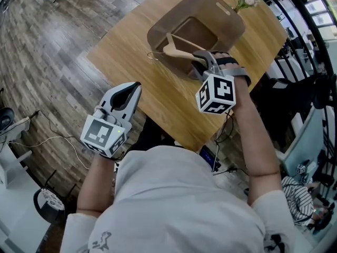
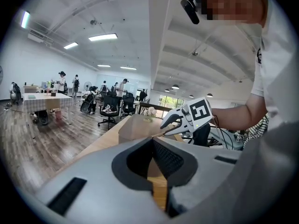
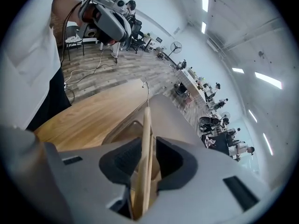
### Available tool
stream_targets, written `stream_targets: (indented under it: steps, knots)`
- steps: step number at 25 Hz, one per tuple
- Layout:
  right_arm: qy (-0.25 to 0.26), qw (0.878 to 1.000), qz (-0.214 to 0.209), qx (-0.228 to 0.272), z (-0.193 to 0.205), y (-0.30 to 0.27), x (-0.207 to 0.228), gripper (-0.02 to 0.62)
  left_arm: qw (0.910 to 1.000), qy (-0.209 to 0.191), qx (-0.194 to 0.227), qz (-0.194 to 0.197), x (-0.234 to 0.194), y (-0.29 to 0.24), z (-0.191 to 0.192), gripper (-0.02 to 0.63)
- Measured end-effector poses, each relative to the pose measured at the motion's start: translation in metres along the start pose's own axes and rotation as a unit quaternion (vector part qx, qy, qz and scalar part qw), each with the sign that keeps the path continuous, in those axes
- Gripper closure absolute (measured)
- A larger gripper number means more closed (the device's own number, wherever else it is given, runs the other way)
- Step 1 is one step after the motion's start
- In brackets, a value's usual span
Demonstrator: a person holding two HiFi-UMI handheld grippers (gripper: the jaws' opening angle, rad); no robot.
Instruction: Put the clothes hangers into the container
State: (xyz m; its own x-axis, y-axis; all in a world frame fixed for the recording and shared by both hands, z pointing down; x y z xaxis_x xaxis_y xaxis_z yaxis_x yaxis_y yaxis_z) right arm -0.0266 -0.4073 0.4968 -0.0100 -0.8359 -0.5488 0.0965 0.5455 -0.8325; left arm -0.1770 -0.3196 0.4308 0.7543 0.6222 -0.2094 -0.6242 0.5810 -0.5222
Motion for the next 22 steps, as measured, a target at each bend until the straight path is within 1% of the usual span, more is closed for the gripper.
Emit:
stream_targets:
  steps: [5, 9, 12, 16, 19, 22]
  knots:
    - [-0.021, 1.0, 0.013, 0.016, 0.0, 0.022, 0.0, 0.492, 0.9999, -0.009, 0.007, 0.002, 0.012, 0.003, -0.004, 0.6]
    - [-0.061, 0.997, 0.03, 0.026, 0.011, 0.042, 0.001, 0.492, 0.9998, -0.016, 0.014, 0.0, 0.027, 0.006, -0.011, 0.6]
    - [-0.092, 0.994, 0.038, 0.032, 0.021, 0.057, -0.006, 0.492, 0.9996, -0.022, 0.02, -0.001, 0.041, 0.01, -0.012, 0.6]
    - [-0.137, 0.989, 0.044, 0.038, 0.034, 0.078, -0.019, 0.492, 0.9992, -0.03, 0.026, -0.003, 0.062, 0.018, -0.015, 0.6]
    - [-0.176, 0.982, 0.041, 0.049, 0.045, 0.094, -0.031, 0.494, 0.9987, -0.037, 0.033, -0.004, 0.079, 0.023, -0.017, 0.6]
    - [-0.205, 0.976, 0.036, 0.063, 0.051, 0.108, -0.046, 0.499, 0.9981, -0.046, 0.04, -0.004, 0.097, 0.027, -0.016, 0.6]
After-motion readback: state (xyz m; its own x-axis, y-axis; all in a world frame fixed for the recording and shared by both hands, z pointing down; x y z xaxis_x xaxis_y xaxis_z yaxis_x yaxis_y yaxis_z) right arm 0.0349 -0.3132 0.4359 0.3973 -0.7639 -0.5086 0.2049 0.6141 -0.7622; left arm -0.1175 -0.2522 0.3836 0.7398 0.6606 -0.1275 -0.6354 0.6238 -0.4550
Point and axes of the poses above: the fingertips, and each gripper's own axes: y backward along the fingers, x to its right, z out of its underside, the point moved 1 cm from there along y, backward along the fingers, and after that the axes turned 13 degrees about -x, right-handed, at the moved point
